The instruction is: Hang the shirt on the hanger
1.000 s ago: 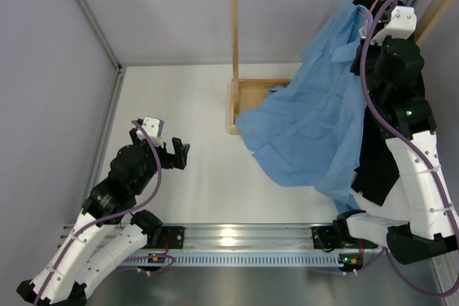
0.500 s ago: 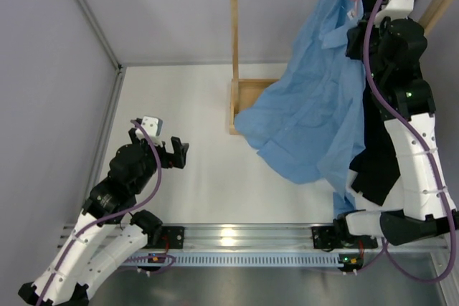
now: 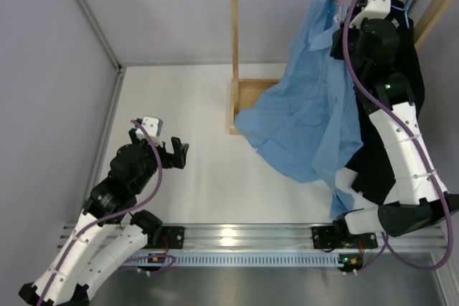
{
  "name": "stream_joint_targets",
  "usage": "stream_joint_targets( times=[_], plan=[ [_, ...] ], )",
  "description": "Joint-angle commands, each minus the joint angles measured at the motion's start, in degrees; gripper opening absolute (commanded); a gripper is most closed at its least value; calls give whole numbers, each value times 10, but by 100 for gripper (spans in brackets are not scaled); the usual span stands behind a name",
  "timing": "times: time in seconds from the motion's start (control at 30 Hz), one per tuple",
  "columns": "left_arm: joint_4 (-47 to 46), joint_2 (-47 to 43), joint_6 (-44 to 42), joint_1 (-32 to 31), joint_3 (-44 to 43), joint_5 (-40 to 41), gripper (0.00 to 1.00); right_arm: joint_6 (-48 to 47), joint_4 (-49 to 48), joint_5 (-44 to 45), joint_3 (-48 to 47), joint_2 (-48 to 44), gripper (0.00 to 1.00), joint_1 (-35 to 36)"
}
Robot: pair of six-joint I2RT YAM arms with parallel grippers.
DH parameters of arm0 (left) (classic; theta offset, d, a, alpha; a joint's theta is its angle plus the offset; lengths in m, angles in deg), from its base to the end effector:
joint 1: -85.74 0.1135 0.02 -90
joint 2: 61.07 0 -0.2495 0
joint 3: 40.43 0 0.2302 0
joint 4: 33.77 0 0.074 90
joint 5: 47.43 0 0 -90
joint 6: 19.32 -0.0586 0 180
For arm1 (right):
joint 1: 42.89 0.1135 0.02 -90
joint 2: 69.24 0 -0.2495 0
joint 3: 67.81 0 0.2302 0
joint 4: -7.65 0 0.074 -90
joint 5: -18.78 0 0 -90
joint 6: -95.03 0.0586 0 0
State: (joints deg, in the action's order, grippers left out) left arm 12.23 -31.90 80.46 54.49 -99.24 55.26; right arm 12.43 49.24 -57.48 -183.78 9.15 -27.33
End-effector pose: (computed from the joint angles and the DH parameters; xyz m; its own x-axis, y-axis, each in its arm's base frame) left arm 0.1162 -0.0554 0.3120 -0.2927 -0.0162 -0.9561 0.2803 0.9545 -0.1020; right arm 0.2762 0.0625 0.4891 -0.0710 0.1101 -0.9914 -0.0234 0.9934 0.1120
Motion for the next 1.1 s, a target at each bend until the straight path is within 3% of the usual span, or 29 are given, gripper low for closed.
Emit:
stream_joint_targets(
  times=[0.0,0.43,0.47,0.53,0.57,0.67,0.73,0.83,0.87,1.07],
  plan=[
    [-25,4,2,4,5,-8,98,17,-79,43,32,-17,0,19],
    [-25,12,1,16,5,-16,98,27,-111,23,80,-21,3,21],
    [-25,12,1,18,5,-16,98,25,-111,20,80,-24,16,20],
    [-25,13,1,26,5,-17,98,23,-111,16,83,-34,31,21],
    [-25,14,2,30,4,-19,98,20,-111,14,83,-38,47,20],
    [-27,15,2,46,4,-23,98,13,-104,10,84,-55,62,20],
    [-25,18,2,58,3,-27,98,7,-93,9,83,-71,66,20],
    [-26,21,3,69,2,-21,98,-3,-66,12,87,-97,86,21],
    [-25,21,5,71,3,-14,98,-8,-57,12,94,-107,99,20],
    [-24,18,30,85,2,81,98,-20,31,34,160,-212,100,20]
  ],
)
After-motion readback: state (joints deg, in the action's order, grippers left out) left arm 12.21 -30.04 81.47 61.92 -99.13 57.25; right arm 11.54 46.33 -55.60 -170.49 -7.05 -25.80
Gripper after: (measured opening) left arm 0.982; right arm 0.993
